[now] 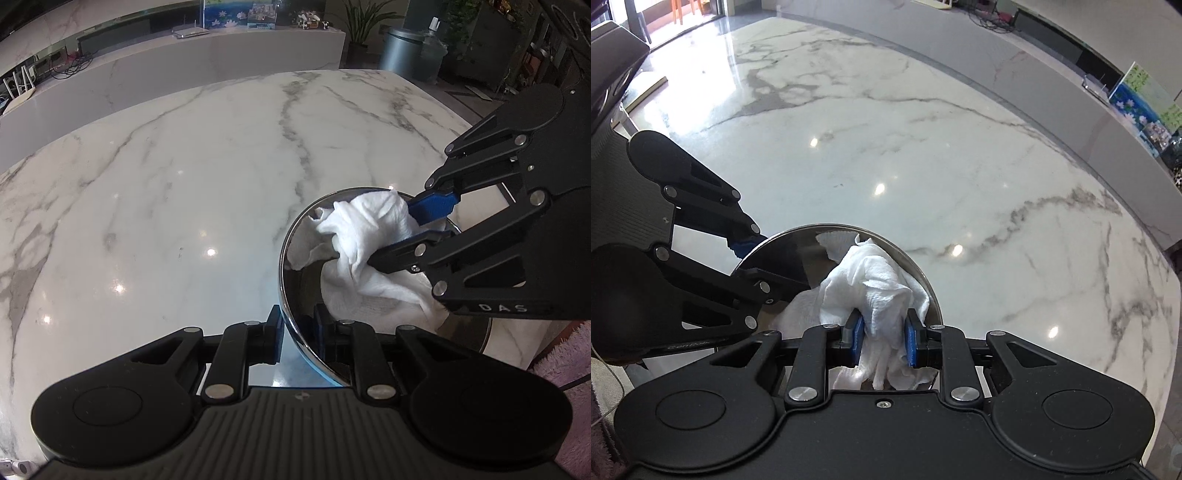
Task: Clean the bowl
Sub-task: 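Wipe the bowl bottom with the right-held cloth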
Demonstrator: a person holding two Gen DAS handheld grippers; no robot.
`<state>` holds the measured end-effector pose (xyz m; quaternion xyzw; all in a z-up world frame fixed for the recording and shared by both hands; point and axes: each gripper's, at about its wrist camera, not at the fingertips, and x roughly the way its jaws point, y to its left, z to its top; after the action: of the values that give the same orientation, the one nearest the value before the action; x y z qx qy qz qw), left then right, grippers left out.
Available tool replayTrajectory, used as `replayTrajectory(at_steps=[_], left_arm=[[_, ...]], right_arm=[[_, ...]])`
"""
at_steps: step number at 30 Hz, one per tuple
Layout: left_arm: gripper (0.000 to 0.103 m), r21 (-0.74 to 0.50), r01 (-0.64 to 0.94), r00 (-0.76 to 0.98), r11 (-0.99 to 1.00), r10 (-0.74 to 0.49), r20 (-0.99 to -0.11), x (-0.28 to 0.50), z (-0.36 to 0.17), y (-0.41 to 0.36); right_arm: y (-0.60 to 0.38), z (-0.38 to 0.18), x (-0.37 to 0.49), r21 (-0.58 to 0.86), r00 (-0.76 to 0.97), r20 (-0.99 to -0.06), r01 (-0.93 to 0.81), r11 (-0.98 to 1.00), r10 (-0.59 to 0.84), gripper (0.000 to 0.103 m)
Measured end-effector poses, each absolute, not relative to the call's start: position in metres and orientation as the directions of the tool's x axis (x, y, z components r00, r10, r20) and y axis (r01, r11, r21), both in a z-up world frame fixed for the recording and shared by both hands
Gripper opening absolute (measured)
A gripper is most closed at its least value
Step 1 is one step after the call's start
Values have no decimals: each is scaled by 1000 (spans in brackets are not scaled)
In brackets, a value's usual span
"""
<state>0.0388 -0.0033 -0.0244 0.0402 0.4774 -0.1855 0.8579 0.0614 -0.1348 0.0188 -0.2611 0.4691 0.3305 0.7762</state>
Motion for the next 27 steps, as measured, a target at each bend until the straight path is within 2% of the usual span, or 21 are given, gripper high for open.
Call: replayTrajectory(at_steps=[10,22,27], left_arm=[[20,-125,361,465,924,-294,-835,38,-27,-2],[19,-132,337,471,932,-289,-834,39,-27,0],[19,-133,335,471,933,-288,-834,41,-27,-1]], right_arm=[[-128,4,77,-65,325,-906,-739,671,271,20],[-128,-6,75,-43,277,-927,-749,661,254,20],[-129,-9,74,12,220,-937,-756,655,271,21]])
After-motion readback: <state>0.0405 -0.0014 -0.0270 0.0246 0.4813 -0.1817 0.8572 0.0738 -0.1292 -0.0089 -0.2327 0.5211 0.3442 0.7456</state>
